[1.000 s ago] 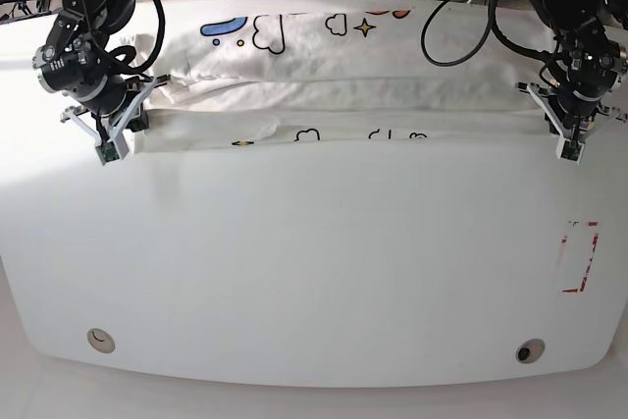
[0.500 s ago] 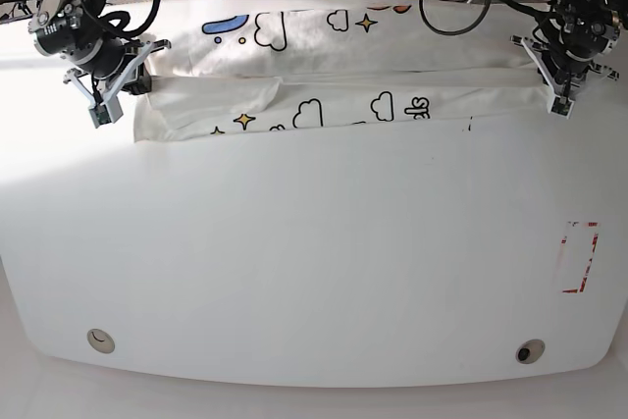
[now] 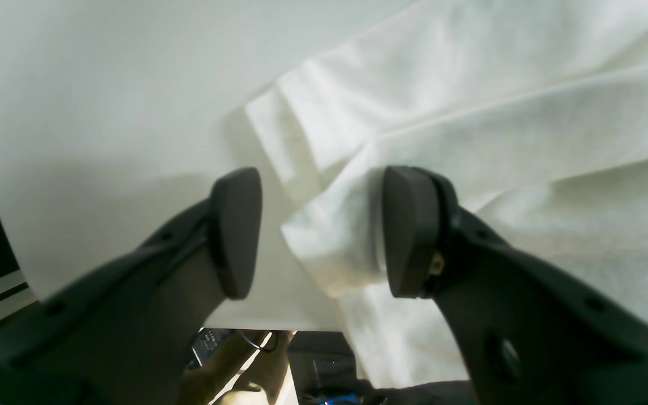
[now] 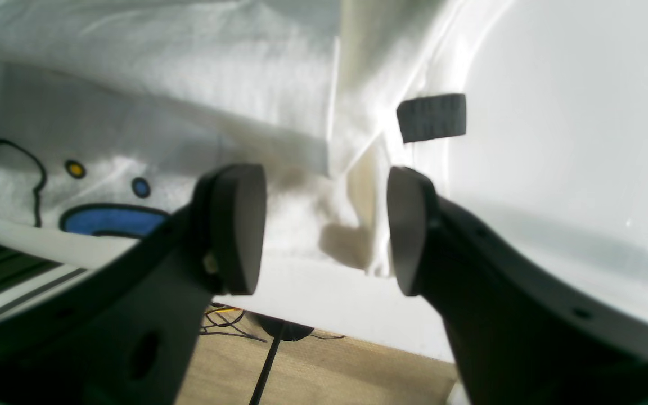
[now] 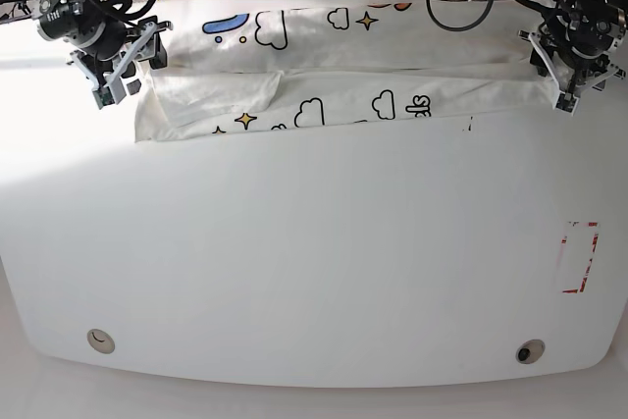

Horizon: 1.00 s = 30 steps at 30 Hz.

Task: Fold the T-shirt properly
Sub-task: 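Fold the grasped edge over onto the printed half with both grippers, then release the fold and grasp the folded strip's end with the left gripper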

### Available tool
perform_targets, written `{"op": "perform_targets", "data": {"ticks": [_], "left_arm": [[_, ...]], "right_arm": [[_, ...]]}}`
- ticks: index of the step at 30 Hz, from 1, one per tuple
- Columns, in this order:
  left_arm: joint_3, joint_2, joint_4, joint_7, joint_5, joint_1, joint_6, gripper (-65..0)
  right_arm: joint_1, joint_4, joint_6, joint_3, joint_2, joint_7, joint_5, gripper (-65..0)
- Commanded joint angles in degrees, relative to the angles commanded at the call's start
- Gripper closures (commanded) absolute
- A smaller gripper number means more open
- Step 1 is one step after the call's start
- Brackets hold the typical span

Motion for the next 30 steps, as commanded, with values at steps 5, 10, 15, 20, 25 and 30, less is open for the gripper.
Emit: {"op": "perform_targets", "data": {"ticks": [5, 10, 15, 20, 25, 30], "left_arm": [[-1.14, 0.00, 3.60, 5.19, -7.91, 0.18, 0.00, -31.9], [-2.73, 0.00, 3.43, 8.44, -13.80, 0.00, 0.00, -31.8], [-2.55, 0.35, -0.62, 8.26, -9.67, -0.09, 0.00, -31.8], [-2.81, 0.09, -6.15, 8.26, -9.23, -1.49, 0.00, -31.8], [-2.55, -0.26, -9.41, 8.18, -9.14, -2.29, 0.00, -31.8], [-0.26, -0.79, -10.11, 8.18, -9.14, -5.45, 0.00, -31.8]], "right_arm": [[0.62, 0.09, 0.00, 2.20, -0.79, 1.05, 7.82, -33.5], [1.76, 0.00, 0.00, 2.37, -0.62, 0.97, 12.75, -33.5], [3.34, -2.55, 0.00, 0.53, -2.46, 0.97, 12.48, -33.5], [5.10, -6.51, 0.00, -3.08, -2.90, 2.55, 7.21, -27.9], [5.63, -12.40, 0.00, -6.68, -2.64, 7.56, -0.53, -16.8], [8.44, -22.59, 0.00, -7.38, -1.41, 14.33, -8.70, -16.6]]}}
